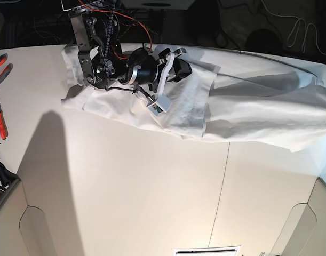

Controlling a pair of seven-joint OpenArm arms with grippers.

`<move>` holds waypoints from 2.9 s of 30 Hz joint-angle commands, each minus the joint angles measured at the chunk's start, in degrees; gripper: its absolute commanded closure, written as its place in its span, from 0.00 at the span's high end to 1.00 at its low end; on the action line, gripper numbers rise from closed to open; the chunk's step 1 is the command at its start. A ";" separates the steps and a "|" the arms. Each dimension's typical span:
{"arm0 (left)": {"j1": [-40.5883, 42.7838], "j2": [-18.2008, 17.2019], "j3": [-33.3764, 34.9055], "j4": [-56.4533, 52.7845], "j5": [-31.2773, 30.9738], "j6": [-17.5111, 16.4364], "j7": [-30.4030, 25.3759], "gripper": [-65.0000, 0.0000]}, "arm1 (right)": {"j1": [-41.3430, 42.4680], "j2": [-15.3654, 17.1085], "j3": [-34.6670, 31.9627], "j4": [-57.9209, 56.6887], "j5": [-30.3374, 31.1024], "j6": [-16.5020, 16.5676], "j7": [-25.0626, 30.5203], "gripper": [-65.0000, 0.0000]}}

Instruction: Layout the t-shirt on the table in an organized manner, then fold the t-shirt properly

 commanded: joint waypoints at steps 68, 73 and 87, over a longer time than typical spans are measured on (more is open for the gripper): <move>-2.51 3.89 0.26 0.98 15.45 -0.69 -31.01 0.00 | 20.74 -4.15 -42.75 -32.83 -17.38 -4.57 33.00 0.00; -2.75 4.00 0.26 0.98 15.28 -0.69 -30.03 0.00 | 20.76 -4.04 -42.73 -32.83 -26.14 -11.43 32.76 0.00; -2.78 4.48 4.07 0.31 30.69 -0.69 -34.38 0.00 | 20.76 -2.21 -42.73 -32.83 -30.36 -14.40 32.35 0.00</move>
